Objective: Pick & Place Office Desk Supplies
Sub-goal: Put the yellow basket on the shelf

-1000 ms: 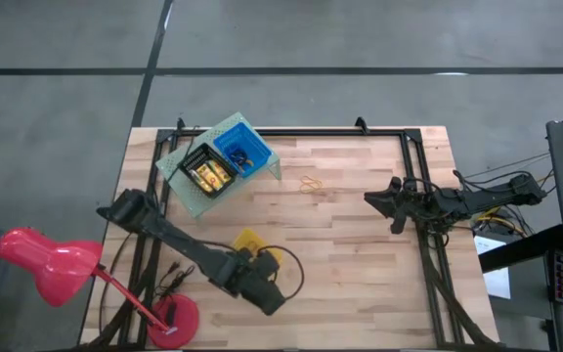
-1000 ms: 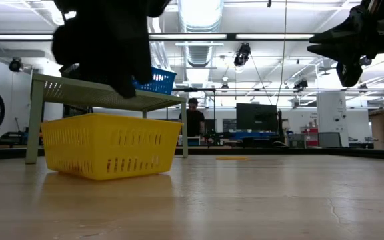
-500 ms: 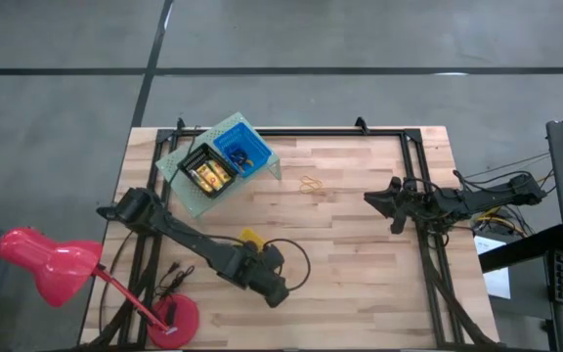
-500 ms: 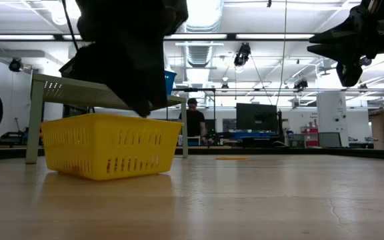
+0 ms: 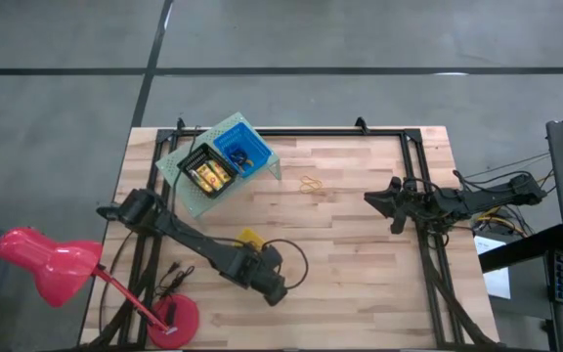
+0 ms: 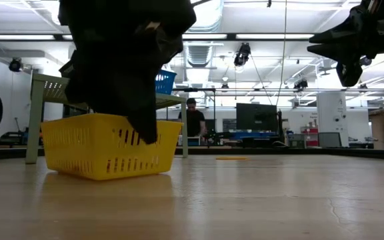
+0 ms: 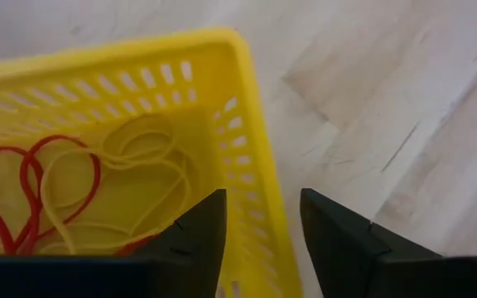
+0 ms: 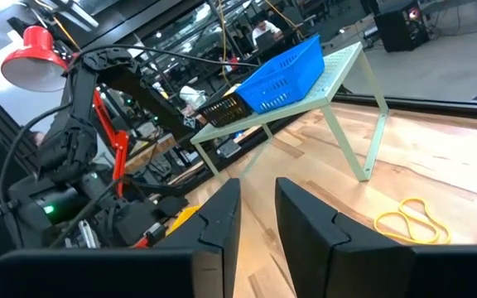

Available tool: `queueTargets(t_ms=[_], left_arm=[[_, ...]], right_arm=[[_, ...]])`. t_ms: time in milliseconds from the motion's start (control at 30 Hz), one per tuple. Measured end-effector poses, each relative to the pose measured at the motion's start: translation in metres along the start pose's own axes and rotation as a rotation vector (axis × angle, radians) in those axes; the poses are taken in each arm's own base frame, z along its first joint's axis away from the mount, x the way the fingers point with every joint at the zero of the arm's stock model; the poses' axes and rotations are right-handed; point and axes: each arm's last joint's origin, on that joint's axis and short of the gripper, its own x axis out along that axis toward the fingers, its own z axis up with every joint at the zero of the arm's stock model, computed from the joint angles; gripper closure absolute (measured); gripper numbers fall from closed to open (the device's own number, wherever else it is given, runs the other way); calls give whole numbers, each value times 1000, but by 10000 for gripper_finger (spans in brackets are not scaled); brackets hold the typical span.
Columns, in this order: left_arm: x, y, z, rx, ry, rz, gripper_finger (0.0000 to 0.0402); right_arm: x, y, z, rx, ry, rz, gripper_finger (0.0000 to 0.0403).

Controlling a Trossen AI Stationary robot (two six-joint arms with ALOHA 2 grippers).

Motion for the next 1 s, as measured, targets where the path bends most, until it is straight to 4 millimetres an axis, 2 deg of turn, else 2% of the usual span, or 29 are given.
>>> queueTargets(t_ms=[267, 533, 1000], left_arm=[[0, 0, 0, 1, 9, 0, 313], [0, 1, -1, 8, 21, 1, 387], [-6, -4, 1, 67, 44, -26, 393]], right_arm=[[0, 0, 0, 0, 0, 0, 321], [0, 0, 0, 0, 0, 0, 331], [0, 0, 0, 0, 0, 1, 324]])
